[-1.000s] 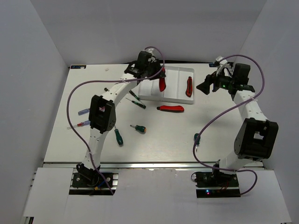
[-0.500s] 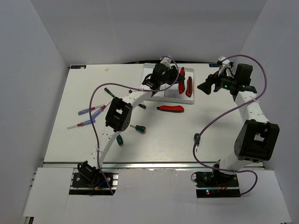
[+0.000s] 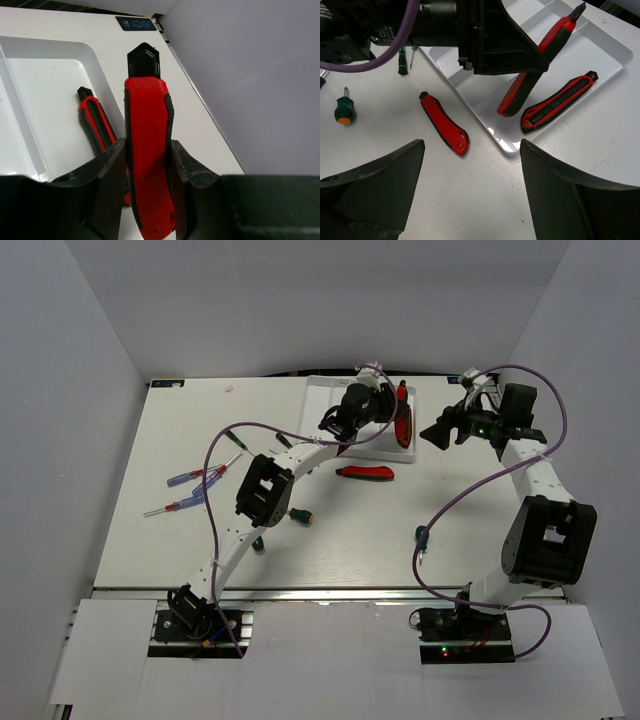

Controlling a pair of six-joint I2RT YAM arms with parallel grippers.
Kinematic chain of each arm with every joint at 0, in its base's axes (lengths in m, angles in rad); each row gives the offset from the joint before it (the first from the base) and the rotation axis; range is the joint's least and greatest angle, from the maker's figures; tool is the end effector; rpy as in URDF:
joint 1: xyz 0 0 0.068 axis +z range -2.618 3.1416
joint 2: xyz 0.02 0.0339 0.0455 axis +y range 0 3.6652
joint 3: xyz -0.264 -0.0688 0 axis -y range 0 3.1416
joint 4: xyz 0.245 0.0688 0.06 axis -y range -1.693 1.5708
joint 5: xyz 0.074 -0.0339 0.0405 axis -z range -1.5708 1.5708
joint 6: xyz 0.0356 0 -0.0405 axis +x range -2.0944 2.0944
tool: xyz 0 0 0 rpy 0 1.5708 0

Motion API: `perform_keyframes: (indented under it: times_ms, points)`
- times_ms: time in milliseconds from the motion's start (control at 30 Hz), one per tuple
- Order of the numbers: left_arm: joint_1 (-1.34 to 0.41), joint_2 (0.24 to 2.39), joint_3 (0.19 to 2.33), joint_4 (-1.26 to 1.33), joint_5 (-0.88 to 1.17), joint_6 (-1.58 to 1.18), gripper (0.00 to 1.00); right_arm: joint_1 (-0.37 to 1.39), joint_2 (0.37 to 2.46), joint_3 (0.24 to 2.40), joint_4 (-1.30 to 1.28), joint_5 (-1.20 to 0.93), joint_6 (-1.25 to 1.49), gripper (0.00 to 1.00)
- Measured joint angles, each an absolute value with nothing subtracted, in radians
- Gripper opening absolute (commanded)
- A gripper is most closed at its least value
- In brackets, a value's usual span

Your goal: Sort the tools into containers

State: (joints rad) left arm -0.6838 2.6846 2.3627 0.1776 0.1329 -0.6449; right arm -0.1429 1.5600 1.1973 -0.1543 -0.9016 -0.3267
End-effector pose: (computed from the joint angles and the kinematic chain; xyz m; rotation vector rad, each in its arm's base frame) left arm 0.4749 -0.3931 0.1937 0.1416 1.8361 -1.0770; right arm 0.3514 -0.0224 0.2992 -0.6919 1.8032 0.6236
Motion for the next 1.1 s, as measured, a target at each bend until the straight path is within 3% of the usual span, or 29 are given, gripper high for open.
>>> perform_keyframes:
  times_ms: [100,200,233,333,467,667,800,933,1100]
  points:
    - [-0.683,2.698,2.363,0.172,0.118,-0.623,0.42,-0.143,1.560,1.195,-0.159,-0.916,-0.342,0.84]
    - [-0.683,2.712,2.363,0.153,0.105,-0.604,0.47,-0.143,1.560,1.195,-0.163,-0.930,-0.358,0.84]
    - [-0.682,2.713,2.363,0.141,0.101,-0.597,0.57,-0.143,1.560,1.195,-0.166,-0.932,-0.365,0.86]
    - [-0.680,2.714,2.363,0.126,0.094,-0.585,0.68,-0.143,1.560,1.195,-0.178,-0.944,-0.383,0.87]
    - [-0.680,2.714,2.363,0.126,0.094,-0.580,0.79,-0.138,1.560,1.197,-0.232,-0.976,-0.456,0.90]
    - [-0.680,2.701,2.354,0.112,0.096,-0.576,0.85,-0.105,1.608,1.265,-0.492,-1.051,-0.783,0.89]
    - [-0.676,2.613,2.254,0.091,0.098,-0.569,0.86,-0.061,1.667,1.351,-0.799,-1.064,-1.211,0.90]
    - [-0.661,2.428,2.085,0.035,0.108,-0.564,0.87,0.002,1.717,1.390,-1.028,-1.016,-1.560,0.89]
    - [-0.578,2.095,1.838,-0.054,0.130,-0.566,0.89,0.125,1.731,1.378,-1.055,-0.901,-1.696,0.89]
